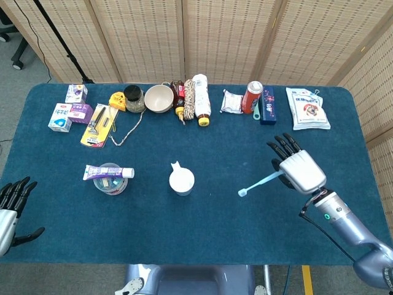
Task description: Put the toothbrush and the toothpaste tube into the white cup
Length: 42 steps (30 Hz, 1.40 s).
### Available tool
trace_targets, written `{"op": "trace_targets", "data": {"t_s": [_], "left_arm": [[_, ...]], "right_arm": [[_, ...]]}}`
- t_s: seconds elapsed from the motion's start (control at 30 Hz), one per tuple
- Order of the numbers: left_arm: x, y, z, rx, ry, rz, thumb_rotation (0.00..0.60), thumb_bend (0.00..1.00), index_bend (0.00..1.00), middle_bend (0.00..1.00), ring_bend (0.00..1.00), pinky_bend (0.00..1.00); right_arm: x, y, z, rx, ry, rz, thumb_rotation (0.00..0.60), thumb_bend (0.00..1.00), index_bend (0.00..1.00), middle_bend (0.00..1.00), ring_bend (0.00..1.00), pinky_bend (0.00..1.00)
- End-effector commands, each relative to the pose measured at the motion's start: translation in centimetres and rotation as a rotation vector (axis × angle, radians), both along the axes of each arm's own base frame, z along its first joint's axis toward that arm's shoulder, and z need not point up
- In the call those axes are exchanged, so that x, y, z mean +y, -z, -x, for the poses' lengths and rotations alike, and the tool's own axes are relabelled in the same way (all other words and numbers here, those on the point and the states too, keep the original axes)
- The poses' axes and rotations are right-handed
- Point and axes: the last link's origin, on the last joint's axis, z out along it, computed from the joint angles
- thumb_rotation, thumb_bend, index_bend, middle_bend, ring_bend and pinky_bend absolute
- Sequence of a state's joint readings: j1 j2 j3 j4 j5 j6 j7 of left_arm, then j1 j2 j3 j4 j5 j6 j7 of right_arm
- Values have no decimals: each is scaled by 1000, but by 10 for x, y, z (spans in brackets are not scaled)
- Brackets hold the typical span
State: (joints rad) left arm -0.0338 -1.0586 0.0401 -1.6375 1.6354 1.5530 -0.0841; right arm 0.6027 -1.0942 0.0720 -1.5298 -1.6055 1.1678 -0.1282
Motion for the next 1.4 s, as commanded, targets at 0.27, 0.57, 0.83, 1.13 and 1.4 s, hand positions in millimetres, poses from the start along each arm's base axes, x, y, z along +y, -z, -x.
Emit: {"op": "trace_targets", "data": {"t_s": [0.27, 0.57, 0.83, 1.13, 1.4], "left_arm": [[1, -9, -3, -89, 2, 24, 600, 5, 0, 0, 0, 0], [4, -18, -10, -171, 26, 47, 600, 5, 0, 0, 0, 0], [9, -19, -12, -176, 24, 61, 600, 5, 0, 0, 0, 0], [11, -19, -10, -173, 13, 67, 600, 5, 0, 0, 0, 0], [11, -21, -8, -176, 7, 62, 600, 5, 0, 0, 0, 0]], "right_arm": [[-4, 2, -77, 17, -272, 175, 600, 469, 634, 144, 0, 10], [-4, 47, -107, 116, -419, 287, 600, 469, 635, 144, 0, 27], [-12, 82, -127, 193, -524, 379, 600, 472, 641, 145, 0, 27], [-19, 99, -152, 257, -601, 471, 600, 477, 648, 145, 0, 31], [-17, 118, -155, 331, -641, 503, 600, 480, 647, 145, 0, 31]]}}
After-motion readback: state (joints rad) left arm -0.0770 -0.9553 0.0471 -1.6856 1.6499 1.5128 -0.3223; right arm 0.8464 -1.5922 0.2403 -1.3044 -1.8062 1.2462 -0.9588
